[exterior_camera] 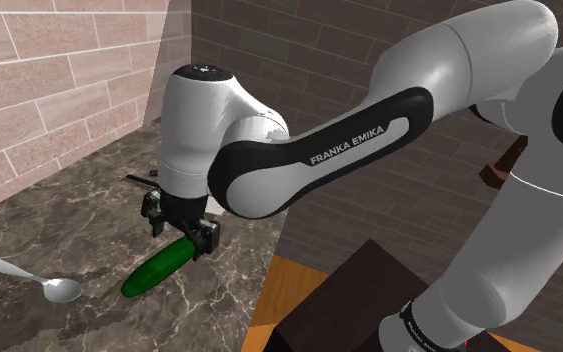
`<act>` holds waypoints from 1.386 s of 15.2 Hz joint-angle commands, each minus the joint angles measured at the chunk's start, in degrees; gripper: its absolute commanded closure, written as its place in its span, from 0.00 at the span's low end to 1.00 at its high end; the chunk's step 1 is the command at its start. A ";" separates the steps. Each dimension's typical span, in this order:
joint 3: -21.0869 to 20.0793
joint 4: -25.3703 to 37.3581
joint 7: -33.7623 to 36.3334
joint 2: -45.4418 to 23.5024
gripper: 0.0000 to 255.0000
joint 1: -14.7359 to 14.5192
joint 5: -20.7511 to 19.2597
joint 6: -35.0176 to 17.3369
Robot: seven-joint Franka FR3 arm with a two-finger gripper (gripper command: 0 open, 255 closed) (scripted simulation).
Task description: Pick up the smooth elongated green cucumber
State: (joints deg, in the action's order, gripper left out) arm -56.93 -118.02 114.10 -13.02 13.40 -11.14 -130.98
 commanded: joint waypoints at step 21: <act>3.42 -0.19 4.74 -5.07 1.00 -3.66 -5.91 -3.49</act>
State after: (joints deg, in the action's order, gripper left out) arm -53.20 -118.45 119.13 -18.46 9.50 -17.52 -134.96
